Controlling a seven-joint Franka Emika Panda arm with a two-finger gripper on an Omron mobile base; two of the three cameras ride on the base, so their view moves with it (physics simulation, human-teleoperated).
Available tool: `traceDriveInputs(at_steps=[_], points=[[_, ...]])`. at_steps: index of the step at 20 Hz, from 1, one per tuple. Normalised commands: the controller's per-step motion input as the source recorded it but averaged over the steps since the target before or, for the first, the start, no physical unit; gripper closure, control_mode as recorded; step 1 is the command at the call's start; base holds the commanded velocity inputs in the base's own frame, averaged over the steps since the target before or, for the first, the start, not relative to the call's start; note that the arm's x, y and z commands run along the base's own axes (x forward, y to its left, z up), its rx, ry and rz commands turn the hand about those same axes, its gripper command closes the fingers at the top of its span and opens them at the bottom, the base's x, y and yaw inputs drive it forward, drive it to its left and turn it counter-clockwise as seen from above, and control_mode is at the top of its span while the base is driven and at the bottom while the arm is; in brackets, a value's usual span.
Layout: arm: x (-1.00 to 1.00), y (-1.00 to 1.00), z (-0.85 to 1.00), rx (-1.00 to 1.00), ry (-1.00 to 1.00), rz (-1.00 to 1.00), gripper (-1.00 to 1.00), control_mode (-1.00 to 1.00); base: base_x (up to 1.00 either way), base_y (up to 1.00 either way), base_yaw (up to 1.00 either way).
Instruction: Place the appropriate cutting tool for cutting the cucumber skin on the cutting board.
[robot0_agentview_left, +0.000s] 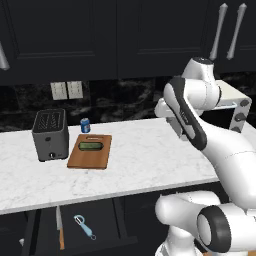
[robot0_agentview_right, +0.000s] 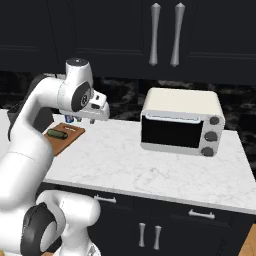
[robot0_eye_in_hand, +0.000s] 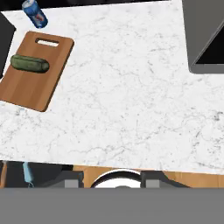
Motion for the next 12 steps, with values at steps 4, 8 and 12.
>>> traceDriveInputs(at_steps=[4, 8, 12], points=[[-0.45, 0.14, -0.11, 0.01, 0.02, -0.01, -1.0, -1.0, 0.0, 0.0, 0.0], [-0.91, 0.94, -0.79, 0.0, 0.01, -0.08, -1.0, -1.0, 0.0, 0.0, 0.0], [-0.63, 1.0, -0.77, 0.13, 0.01, -0.23, -1.0, -1.0, 0.0, 0.0, 0.0]])
